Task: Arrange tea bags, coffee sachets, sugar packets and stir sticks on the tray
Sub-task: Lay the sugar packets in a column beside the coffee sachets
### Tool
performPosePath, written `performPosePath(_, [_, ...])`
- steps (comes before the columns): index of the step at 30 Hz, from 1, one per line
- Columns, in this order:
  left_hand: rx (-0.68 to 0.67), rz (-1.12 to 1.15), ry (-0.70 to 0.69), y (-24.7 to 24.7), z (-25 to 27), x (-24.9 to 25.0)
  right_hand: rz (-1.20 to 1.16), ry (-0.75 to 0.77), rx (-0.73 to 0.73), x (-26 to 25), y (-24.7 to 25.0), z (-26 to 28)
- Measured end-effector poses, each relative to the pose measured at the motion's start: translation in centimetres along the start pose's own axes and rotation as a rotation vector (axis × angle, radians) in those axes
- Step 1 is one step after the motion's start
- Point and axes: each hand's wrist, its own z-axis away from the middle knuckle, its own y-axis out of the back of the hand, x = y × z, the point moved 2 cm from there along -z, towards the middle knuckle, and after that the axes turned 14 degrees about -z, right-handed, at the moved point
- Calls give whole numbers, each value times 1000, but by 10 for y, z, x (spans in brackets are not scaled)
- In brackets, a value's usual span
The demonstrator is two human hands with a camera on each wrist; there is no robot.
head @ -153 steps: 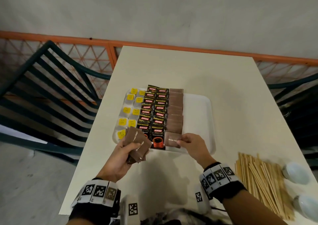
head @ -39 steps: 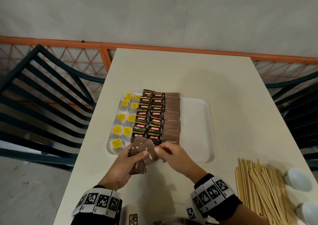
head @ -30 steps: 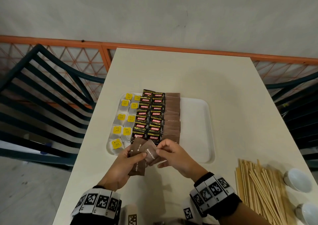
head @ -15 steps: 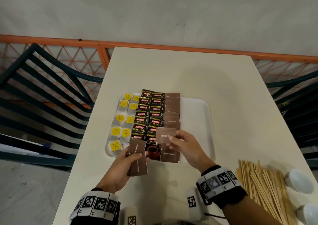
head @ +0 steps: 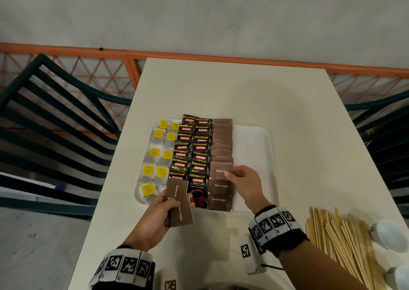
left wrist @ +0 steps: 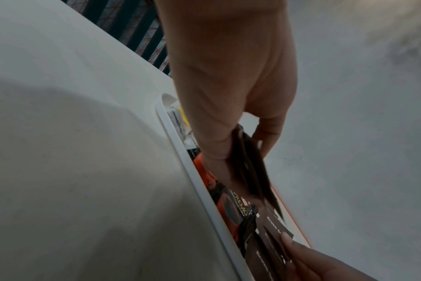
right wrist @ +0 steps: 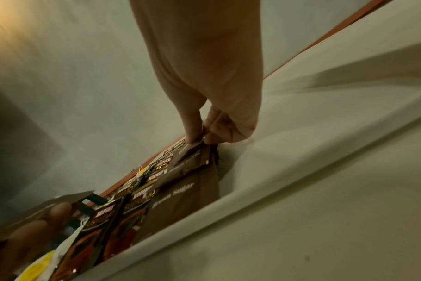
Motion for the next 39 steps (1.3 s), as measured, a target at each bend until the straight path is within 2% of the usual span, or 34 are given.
performPosePath(9, [26, -75, -35, -7, 1, 3, 141, 104, 44, -7, -1, 2])
performPosePath(12, [67, -80, -43, -9, 1, 5, 206, 212, 14, -14, -6, 13])
performPosePath(14, [82, -102, -52, -11, 1, 7, 230, 308, -105, -20, -14, 27])
performPosePath(16, [82, -131, -65, -13, 0, 8, 236, 332, -297, -25, -22, 40])
performPosePath(19, [107, -131, -93, -15, -1, 8, 248, 154, -573, -30, -31, 51])
performPosePath(21, [130, -114, -114, -13, -2, 9, 273, -3, -686, -28, -33, 56])
performPosePath(23, [155, -106, -128, -11, -4, 9, 290, -70, -753, -25, -35, 60])
performPosePath(29, [142, -141, -141, -8, -4, 8, 27, -130, -639, -23, -34, 57])
performPosePath(33, [112, -163, -122, -12, -3, 8, -29, -73, -555, -23, -32, 52])
performPosePath(39, [113, -143, -117, -11, -6, 10, -101, -145, -576, -21, -29, 49])
